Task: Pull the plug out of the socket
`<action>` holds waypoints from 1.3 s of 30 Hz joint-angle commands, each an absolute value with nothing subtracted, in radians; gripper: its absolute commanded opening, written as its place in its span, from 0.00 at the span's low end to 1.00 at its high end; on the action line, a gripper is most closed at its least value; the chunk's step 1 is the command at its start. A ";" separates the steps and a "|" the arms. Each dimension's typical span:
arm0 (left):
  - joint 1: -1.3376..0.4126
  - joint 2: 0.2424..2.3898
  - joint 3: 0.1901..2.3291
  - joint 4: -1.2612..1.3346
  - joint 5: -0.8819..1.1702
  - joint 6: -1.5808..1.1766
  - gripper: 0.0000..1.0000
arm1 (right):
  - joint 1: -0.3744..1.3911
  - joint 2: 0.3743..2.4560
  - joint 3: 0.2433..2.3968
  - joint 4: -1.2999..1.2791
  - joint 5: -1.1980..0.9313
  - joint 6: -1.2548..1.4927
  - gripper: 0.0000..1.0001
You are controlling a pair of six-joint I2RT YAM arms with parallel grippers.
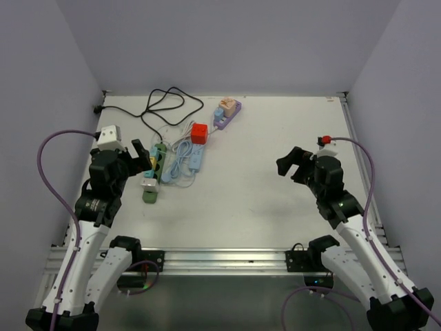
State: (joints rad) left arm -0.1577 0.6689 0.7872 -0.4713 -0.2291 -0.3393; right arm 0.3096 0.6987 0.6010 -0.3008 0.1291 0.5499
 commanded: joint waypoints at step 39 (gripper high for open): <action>-0.184 0.615 0.773 -0.442 -0.173 -0.321 1.00 | 0.831 2.315 2.218 -0.525 0.563 0.529 0.93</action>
State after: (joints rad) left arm -0.1722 0.6281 0.7753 -0.4652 -0.1642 -0.3218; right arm 0.8364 2.3253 2.1460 -0.5106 0.4797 0.5129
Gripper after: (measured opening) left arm 0.994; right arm 0.938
